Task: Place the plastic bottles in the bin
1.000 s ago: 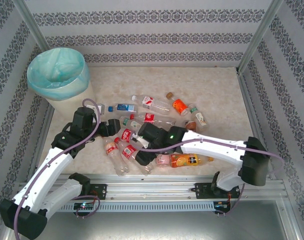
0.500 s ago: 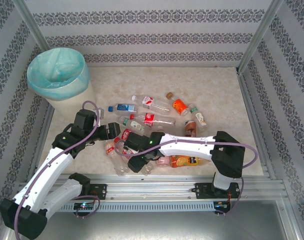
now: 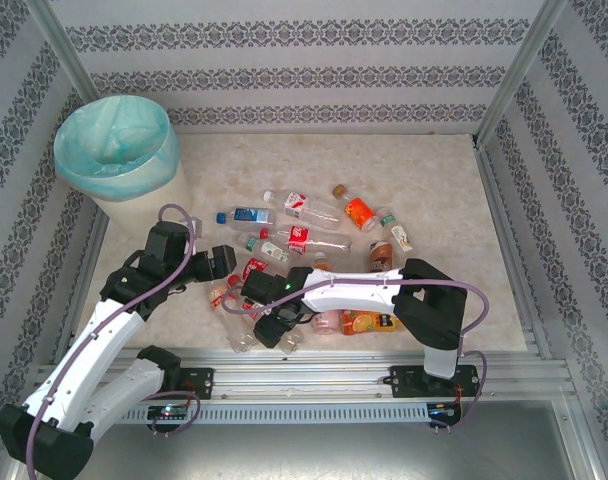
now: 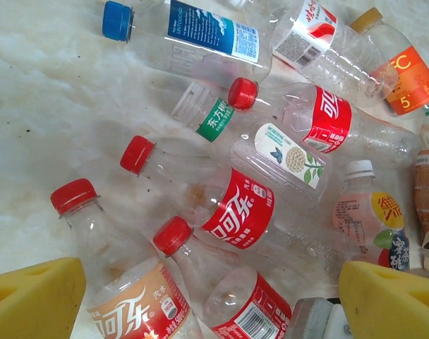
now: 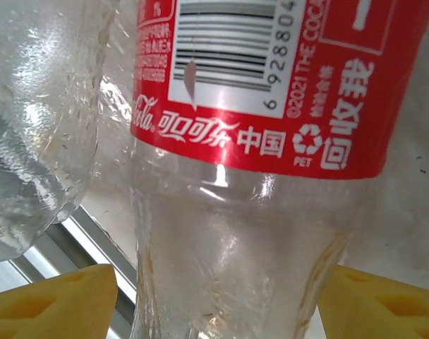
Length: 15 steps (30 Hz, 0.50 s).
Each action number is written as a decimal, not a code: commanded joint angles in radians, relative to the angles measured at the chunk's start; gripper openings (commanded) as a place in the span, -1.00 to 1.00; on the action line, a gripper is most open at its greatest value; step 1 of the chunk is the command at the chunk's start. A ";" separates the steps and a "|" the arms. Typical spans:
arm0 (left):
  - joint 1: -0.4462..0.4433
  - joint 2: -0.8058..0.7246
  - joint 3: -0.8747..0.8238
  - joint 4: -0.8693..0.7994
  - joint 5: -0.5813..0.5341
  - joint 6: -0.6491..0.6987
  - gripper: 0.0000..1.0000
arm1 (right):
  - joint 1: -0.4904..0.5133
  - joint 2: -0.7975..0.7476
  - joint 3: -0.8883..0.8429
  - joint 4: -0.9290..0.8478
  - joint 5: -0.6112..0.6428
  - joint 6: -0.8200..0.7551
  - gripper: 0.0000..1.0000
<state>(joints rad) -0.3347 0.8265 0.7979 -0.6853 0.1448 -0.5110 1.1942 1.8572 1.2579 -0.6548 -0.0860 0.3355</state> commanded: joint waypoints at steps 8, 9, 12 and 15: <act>-0.010 -0.010 0.007 0.002 -0.030 -0.003 0.87 | 0.007 -0.019 0.025 -0.028 0.055 0.025 0.22; -0.010 -0.011 0.012 0.004 -0.028 0.000 0.87 | 0.008 -0.027 0.023 -0.030 0.055 0.027 0.20; -0.009 -0.010 0.032 0.009 -0.033 0.010 0.87 | 0.008 -0.062 0.014 -0.040 0.067 0.037 0.13; -0.009 -0.013 0.055 0.020 -0.049 0.024 0.87 | 0.008 -0.099 -0.003 -0.043 0.082 0.043 0.06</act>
<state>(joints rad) -0.3347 0.8253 0.8070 -0.6842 0.1226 -0.5087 1.1942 1.8229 1.2610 -0.6735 -0.0402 0.3580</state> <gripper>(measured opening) 0.936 0.538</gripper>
